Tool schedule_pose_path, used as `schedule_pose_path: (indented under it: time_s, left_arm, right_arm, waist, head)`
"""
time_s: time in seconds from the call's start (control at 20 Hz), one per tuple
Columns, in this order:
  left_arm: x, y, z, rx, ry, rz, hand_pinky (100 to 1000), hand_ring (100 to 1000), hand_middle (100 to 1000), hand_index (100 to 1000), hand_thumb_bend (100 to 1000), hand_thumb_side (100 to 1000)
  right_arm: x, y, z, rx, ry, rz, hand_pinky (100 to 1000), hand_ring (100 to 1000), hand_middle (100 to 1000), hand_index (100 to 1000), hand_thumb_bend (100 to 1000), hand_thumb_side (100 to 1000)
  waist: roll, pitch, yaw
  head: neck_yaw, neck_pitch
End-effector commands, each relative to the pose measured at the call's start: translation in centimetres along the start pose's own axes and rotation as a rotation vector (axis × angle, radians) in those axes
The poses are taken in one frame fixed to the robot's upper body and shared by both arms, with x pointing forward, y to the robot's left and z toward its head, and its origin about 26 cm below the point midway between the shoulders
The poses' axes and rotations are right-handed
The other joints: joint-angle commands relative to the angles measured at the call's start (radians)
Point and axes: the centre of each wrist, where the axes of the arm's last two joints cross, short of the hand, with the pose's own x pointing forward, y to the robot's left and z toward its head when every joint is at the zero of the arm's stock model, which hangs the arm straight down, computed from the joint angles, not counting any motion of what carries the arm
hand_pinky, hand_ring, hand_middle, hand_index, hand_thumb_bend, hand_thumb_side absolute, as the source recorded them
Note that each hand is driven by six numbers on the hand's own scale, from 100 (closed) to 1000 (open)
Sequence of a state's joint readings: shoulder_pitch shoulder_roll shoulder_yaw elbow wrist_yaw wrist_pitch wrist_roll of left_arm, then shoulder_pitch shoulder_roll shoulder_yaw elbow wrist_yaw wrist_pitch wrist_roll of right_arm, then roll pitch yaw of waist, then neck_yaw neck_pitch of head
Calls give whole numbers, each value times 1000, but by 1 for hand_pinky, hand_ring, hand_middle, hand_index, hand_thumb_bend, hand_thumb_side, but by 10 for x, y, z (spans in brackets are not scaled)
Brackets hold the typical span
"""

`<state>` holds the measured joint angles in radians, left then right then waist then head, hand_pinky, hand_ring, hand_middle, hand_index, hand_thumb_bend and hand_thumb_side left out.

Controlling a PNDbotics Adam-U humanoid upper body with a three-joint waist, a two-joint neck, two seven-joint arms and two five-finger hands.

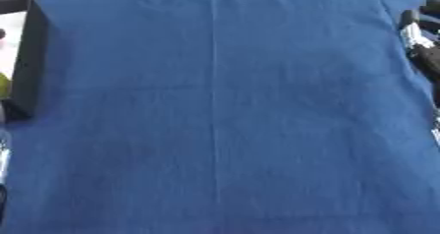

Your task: Pick up the objects with one hand, pass them to the other hand, and then place them into the box on the other side of the table.

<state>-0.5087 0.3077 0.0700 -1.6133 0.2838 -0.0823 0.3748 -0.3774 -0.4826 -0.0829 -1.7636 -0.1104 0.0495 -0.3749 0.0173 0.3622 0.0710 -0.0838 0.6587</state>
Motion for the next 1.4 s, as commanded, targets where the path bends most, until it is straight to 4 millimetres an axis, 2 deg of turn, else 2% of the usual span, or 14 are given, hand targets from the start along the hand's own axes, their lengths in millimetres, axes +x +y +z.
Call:
schedule_pose_path:
  time_s: [0.05,0.3,0.5,0.8,1.4]
  left_arm:
    - [13,3,-7,-19,-41,-10,930,726,720,817,216,854]
    - [10,7,-5,-13,-28,-16,929,725,719,814,214,849]
    - [8,9,-4,-7,-23,-26,926,718,713,806,210,848]
    - [7,11,-1,0,-17,-39,925,715,711,804,207,852]
    - [7,12,1,6,-15,-47,924,712,711,804,206,854]
  right_arm:
    - [12,-8,-5,-3,-44,19,728,805,790,821,274,381]
    - [11,-7,-4,6,-36,16,725,793,775,812,279,363]
    - [10,-6,-3,19,-25,28,724,786,767,803,327,327]
    - [10,-4,-1,23,-23,32,724,785,763,794,340,320]
    - [12,-2,0,27,-30,29,725,790,776,801,346,315]
  waist:
    - [-3,-31,3]
    - [-6,-55,4]
    - [-8,-64,7]
    - [-10,-63,15]
    - [-12,-63,21]
  head:
    - [5,9]
    - [18,19]
    - [24,27]
    - [42,32]
    - [23,25]
